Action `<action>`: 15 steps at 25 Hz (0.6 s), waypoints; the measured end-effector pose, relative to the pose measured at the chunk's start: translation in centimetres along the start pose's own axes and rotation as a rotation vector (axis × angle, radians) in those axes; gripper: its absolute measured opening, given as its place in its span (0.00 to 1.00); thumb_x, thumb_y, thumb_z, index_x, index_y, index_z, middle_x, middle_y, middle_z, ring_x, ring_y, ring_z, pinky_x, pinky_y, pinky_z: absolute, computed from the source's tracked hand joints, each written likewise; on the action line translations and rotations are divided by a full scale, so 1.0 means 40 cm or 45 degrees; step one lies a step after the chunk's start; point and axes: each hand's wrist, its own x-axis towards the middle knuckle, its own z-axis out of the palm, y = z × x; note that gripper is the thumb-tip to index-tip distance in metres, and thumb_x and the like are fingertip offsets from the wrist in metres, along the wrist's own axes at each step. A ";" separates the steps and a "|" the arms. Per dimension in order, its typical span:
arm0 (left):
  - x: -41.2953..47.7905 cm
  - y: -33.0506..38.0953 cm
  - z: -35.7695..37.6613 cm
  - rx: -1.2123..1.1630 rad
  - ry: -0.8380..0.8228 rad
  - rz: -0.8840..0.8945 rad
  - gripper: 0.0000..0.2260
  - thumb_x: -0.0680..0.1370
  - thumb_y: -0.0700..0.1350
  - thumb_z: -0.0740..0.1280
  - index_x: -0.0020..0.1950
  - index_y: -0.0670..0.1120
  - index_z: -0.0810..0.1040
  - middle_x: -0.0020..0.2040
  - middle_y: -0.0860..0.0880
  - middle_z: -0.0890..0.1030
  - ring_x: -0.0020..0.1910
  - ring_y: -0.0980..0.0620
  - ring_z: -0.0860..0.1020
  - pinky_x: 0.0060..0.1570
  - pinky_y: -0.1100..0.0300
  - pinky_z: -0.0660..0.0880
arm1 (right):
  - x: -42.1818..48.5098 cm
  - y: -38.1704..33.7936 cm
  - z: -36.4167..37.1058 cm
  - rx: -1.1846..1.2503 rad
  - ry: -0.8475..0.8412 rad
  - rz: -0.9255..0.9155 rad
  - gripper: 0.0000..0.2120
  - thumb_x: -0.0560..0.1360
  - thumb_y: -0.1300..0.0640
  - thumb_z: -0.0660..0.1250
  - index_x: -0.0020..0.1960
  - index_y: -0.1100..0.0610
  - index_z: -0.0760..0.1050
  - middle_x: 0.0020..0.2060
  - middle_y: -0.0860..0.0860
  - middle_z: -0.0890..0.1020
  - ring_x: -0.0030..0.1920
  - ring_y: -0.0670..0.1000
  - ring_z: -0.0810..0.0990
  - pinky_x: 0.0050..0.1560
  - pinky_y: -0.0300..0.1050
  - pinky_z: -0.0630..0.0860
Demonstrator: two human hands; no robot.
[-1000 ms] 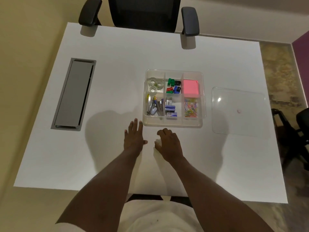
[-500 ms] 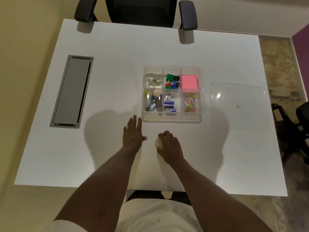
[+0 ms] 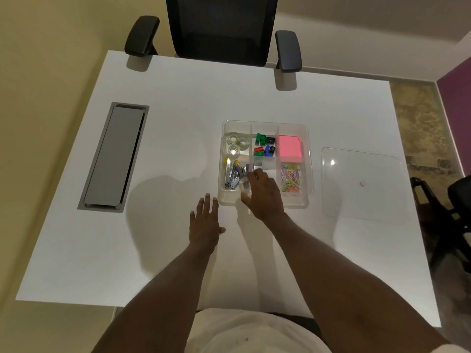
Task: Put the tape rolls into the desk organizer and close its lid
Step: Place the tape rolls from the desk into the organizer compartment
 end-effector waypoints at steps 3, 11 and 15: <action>0.002 -0.001 0.001 0.012 -0.003 0.004 0.45 0.80 0.53 0.69 0.84 0.46 0.40 0.84 0.45 0.37 0.84 0.43 0.39 0.82 0.41 0.49 | 0.094 0.005 -0.034 -0.022 0.021 0.006 0.27 0.73 0.49 0.75 0.68 0.57 0.72 0.61 0.56 0.77 0.59 0.56 0.77 0.60 0.50 0.75; 0.025 -0.009 0.030 -0.046 0.008 -0.019 0.47 0.79 0.52 0.71 0.84 0.48 0.40 0.84 0.46 0.36 0.83 0.44 0.37 0.82 0.41 0.45 | 0.313 -0.012 -0.063 -0.124 -0.014 0.104 0.20 0.76 0.47 0.71 0.63 0.56 0.73 0.57 0.55 0.80 0.60 0.58 0.76 0.64 0.53 0.71; 0.035 -0.014 0.051 -0.061 0.022 -0.024 0.48 0.78 0.52 0.72 0.84 0.48 0.39 0.84 0.46 0.35 0.81 0.45 0.33 0.81 0.41 0.43 | 0.386 -0.029 -0.042 -0.221 -0.085 0.172 0.23 0.75 0.43 0.70 0.61 0.59 0.73 0.58 0.56 0.77 0.60 0.58 0.75 0.63 0.53 0.72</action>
